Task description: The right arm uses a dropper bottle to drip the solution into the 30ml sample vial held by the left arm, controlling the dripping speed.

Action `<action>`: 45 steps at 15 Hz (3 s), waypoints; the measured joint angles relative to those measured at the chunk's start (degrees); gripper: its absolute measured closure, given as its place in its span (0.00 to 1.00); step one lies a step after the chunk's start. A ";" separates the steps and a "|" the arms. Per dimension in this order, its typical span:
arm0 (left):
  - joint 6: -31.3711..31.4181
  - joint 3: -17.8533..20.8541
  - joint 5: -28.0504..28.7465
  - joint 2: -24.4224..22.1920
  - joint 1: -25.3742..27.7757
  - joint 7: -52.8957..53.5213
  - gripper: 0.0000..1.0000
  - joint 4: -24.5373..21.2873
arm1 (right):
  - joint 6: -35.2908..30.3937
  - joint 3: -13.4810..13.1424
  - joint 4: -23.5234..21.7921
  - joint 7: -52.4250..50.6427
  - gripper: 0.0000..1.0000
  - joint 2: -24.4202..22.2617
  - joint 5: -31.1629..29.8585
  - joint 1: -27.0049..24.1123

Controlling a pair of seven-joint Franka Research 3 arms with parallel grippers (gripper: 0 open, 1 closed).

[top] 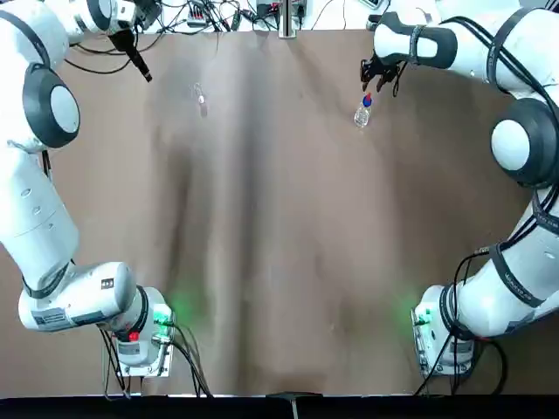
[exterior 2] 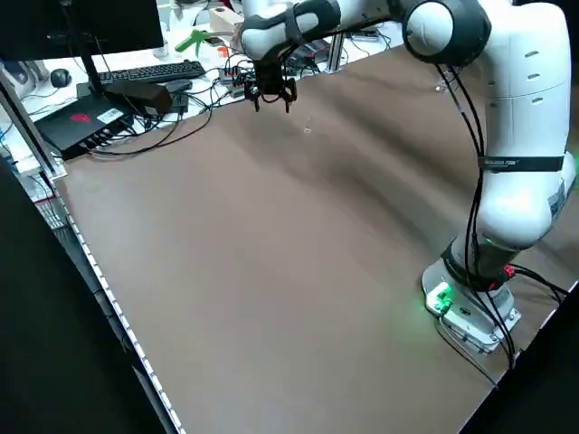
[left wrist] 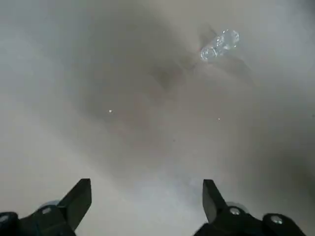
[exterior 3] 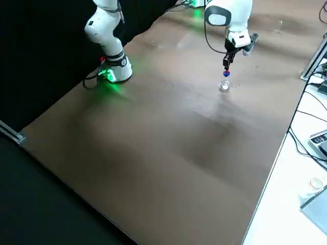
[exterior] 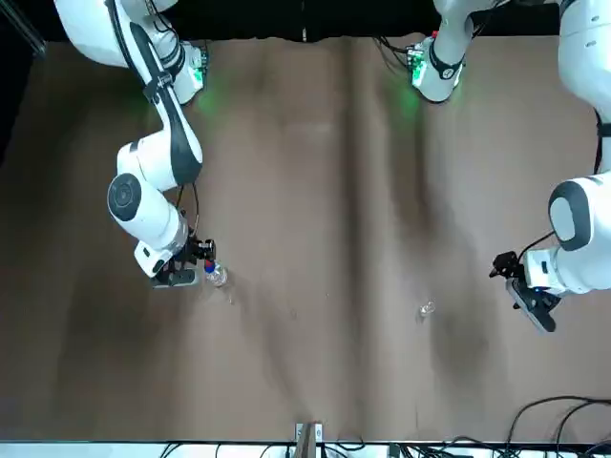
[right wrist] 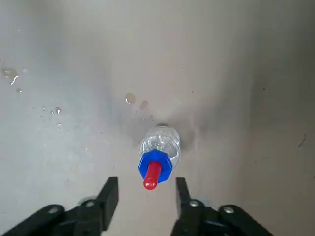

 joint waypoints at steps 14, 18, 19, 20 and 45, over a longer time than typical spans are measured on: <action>0.50 -2.47 -9.96 3.20 -0.07 26.74 0.00 0.11 | 0.75 -0.03 -0.08 0.01 0.63 1.68 -0.03 0.32; 4.24 -2.49 -17.76 6.71 0.02 35.91 0.00 0.12 | 0.96 -0.04 -0.08 0.01 0.64 2.17 -0.04 0.32; 4.67 -2.48 -20.80 7.86 0.12 39.16 0.00 0.12 | 0.98 -0.04 -0.08 0.01 0.65 2.21 -0.04 0.32; 5.07 -2.48 -23.40 8.98 0.23 42.15 0.00 0.17 | 0.98 -0.04 -0.08 0.01 0.66 2.22 -0.04 0.32; 9.92 -7.27 -35.34 18.07 -0.55 58.45 0.16 2.96 | 0.98 -0.05 -0.19 0.01 0.96 2.28 -0.45 0.32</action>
